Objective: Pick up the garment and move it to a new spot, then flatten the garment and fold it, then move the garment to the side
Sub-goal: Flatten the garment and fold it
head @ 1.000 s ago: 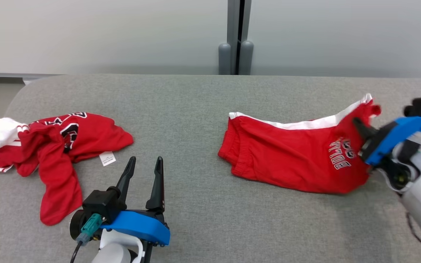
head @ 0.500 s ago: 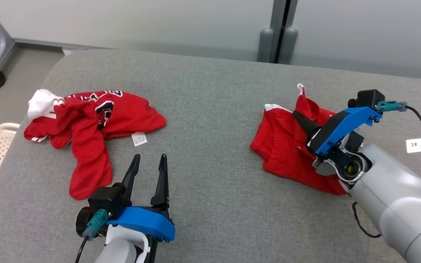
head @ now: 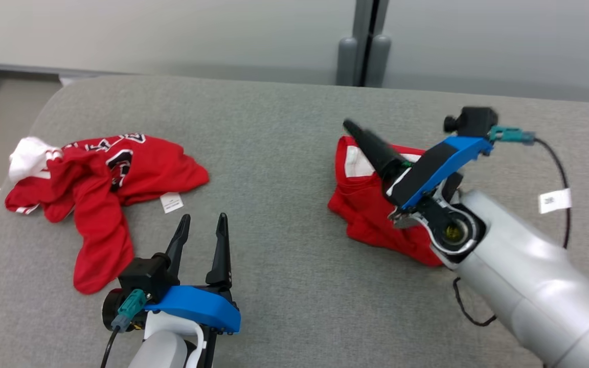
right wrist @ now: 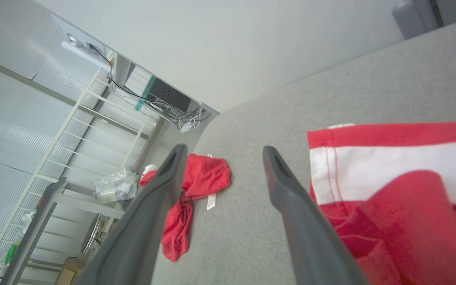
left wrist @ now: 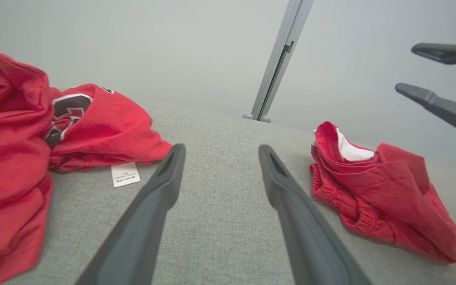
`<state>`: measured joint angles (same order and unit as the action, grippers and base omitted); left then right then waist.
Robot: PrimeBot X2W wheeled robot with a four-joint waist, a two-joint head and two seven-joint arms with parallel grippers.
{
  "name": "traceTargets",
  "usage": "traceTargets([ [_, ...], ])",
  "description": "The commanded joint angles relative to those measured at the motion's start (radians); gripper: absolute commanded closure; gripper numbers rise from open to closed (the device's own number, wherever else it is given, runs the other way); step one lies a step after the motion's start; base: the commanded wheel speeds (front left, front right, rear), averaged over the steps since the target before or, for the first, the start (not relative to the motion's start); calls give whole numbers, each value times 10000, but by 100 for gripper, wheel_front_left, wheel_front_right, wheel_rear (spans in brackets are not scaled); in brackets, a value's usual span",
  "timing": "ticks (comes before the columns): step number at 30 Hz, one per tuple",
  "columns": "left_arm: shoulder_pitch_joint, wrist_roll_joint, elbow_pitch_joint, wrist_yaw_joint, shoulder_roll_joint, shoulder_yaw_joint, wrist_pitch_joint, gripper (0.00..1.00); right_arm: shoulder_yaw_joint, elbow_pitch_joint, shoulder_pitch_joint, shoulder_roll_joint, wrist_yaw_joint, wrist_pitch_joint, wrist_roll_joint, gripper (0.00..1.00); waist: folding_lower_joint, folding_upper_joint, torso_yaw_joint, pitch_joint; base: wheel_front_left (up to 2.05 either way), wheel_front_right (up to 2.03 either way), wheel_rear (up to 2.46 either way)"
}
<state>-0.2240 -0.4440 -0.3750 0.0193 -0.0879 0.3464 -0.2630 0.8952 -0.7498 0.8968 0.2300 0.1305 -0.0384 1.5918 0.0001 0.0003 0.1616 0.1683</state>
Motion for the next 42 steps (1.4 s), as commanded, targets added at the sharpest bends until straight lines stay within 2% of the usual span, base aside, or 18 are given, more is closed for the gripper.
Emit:
traceTargets([
  [1,-14,67,-41,-29,1,-64,-27,0,-155,657,-213,389,3,-397,-177,0,-1,-3,-278,-232,0,0,0],
  [5,161,117,-93,-92,48,-180,-25,0,-116,1640,-584,1545,3,-1610,-1140,0,-1,-3,-565,-484,0,0,0],
  [8,212,143,-109,-134,79,-224,-25,0,-176,1256,-714,2269,4,-2100,-1974,0,-1,-3,-631,-579,0,0,0],
  [10,214,150,-107,-176,99,-232,-25,0,-197,714,-775,2552,4,-2211,-2498,0,-1,-3,-604,-565,0,0,0],
  [13,159,175,-78,-208,151,-232,-25,0,-236,6,-787,2483,4,-2245,-2773,0,-1,-3,-450,-437,0,0,0],
  [14,135,173,-63,-212,171,-237,-25,0,-190,-254,-742,2479,4,-2211,-2824,13,-1,-3,-373,-381,0,0,0],
  [15,105,167,-53,-215,197,-253,-25,0,-165,-543,-669,2421,3,-1988,-2733,53,-1,-3,-289,-307,0,0,0],
  [16,65,173,-56,-225,216,-239,-25,0,-143,-771,-579,2354,3,-1687,-2610,100,-1,-3,-192,-235,0,0,0],
  [20,-27,175,-60,-261,283,-265,-25,0,-302,-1712,-160,2006,3,-129,-1872,100,-1,-3,207,-5,0,0,0],
  [26,-23,188,-69,-262,341,-366,-25,0,-211,-3156,386,1430,4,1917,-1377,100,-1,-3,679,113,0,0,0],
  [29,77,194,-124,-315,354,-429,-25,0,-72,-3287,332,1185,4,2795,-1224,100,-1,-3,772,18,0,0,0],
  [33,200,203,-196,-331,361,-530,-25,0,36,-2601,-146,1066,4,3840,-900,100,-1,-3,734,-137,0,0,0],
  [36,320,235,-233,-329,367,-624,-27,0,293,-1586,-480,869,4,4372,-847,100,-1,-3,531,-253,0,0,0],
  [39,315,261,-293,-361,370,-631,-27,0,590,-637,-995,652,4,4520,-903,100,-1,-3,307,-332,0,0,0],
  [42,277,318,-354,-385,371,-628,-25,0,783,52,-1327,337,4,4195,-1019,100,-1,-3,84,-410,0,0,0],
])
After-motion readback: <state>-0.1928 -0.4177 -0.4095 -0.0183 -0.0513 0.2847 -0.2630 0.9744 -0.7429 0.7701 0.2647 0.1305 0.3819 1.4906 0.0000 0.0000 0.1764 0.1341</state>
